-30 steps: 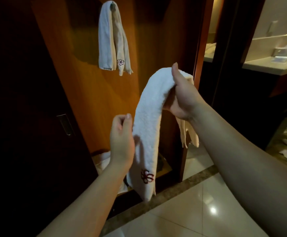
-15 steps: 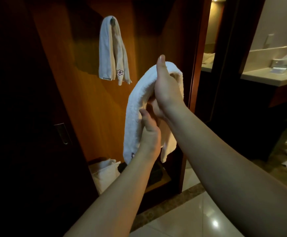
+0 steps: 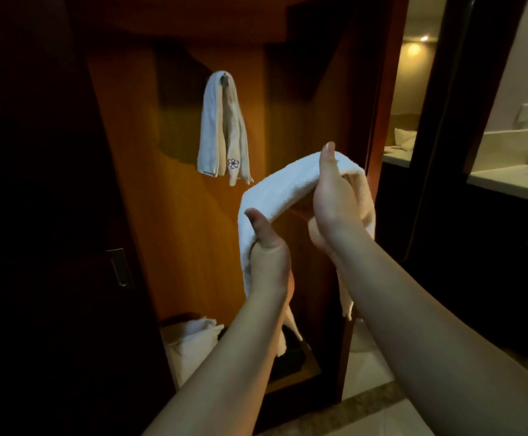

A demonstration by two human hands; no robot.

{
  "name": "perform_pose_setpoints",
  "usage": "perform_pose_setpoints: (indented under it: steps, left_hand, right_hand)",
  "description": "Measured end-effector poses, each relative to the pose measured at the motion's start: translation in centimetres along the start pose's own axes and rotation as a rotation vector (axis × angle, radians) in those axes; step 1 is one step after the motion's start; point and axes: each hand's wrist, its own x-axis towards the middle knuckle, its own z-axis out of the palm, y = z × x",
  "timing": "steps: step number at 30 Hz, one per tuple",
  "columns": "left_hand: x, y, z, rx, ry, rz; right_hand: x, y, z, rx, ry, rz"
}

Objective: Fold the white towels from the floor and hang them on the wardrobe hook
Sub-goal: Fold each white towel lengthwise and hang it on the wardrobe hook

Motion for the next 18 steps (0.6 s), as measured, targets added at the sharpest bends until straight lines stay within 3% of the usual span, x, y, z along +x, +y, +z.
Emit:
perform_pose_setpoints:
  steps: [3, 8, 11, 18]
  left_hand:
    - [0.8, 0.6, -0.4, 0.097, 0.199, 0.121]
    - [4.0, 2.8, -2.2, -0.067, 0.351, 0.1]
    - [7.1, 5.1, -3.6, -0.152, 0.186, 0.134]
    - [15.2, 12.3, -5.6, -0.214, 0.102, 0.323]
  right_hand:
    - [1.2, 0.6, 0.0, -0.111, -0.028, -0.003]
    - [3.6, 1.3, 0.6, -0.402, -0.051, -0.069]
    - [5.9, 2.0, 1.6, -0.413, -0.075, -0.064]
    - [12.6, 2.0, 7.6, -0.416, -0.065, -0.093]
